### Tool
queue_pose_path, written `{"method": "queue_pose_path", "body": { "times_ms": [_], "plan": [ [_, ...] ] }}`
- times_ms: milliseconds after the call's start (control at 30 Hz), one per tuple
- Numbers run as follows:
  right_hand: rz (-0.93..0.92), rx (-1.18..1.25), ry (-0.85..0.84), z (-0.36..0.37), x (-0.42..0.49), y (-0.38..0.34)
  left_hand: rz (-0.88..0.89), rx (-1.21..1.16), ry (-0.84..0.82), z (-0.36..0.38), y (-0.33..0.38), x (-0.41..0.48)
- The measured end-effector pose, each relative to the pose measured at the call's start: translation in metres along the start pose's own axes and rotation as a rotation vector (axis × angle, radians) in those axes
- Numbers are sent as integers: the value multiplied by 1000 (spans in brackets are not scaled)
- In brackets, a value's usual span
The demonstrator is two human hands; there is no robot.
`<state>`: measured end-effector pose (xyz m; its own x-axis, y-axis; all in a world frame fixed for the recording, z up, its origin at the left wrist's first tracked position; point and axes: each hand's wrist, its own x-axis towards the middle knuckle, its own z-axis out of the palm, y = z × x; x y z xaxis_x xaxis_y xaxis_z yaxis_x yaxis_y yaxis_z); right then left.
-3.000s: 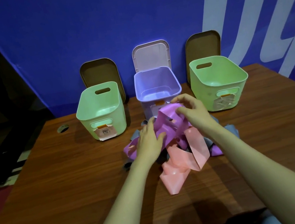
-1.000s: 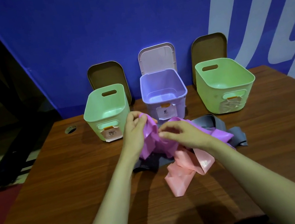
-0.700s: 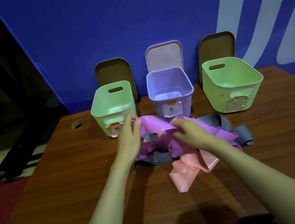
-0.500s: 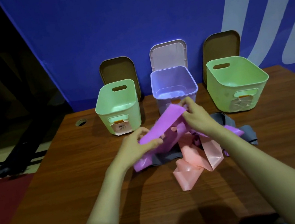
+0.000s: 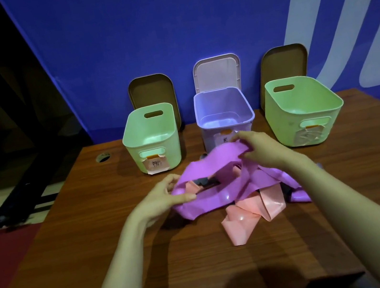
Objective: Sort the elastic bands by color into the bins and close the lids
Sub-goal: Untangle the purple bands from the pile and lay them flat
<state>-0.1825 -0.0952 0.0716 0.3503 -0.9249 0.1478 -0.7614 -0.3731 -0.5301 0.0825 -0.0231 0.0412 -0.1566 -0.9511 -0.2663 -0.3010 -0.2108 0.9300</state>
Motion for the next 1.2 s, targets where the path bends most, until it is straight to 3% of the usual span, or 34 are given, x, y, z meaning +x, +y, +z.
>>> {"method": "queue_pose_path", "body": {
  "times_ms": [233,333,400,500,633,700,800,867,967,1200],
  "plan": [
    [28,7,-122,8,-17,9,-39,111,136,-7,-20,-4],
    [59,170,-241,3,-20,10,-62,142,53,-9,-20,-8],
    [84,326,-343,0,-22,12,-57,217,140,-11,-17,-9],
    [191,542,-432,-1,-27,20,-11,146,271,-11,-13,-8],
    [243,609,-509,5,-31,30,4,120,296,-10,-20,-6],
    [295,644,-453,11,-31,32,-4,242,310,-11,-28,-4],
    [259,429,-308,26,-30,30,-41,449,254,-8,-40,2],
    [148,151,-303,43,-35,21,-68,512,228,-4,-46,4],
    [23,-30,-319,71,-46,4,-85,597,306,1,-53,6],
    [-89,-398,-141,110,-53,-7,-100,517,440,8,-65,-5]
  ]
}}
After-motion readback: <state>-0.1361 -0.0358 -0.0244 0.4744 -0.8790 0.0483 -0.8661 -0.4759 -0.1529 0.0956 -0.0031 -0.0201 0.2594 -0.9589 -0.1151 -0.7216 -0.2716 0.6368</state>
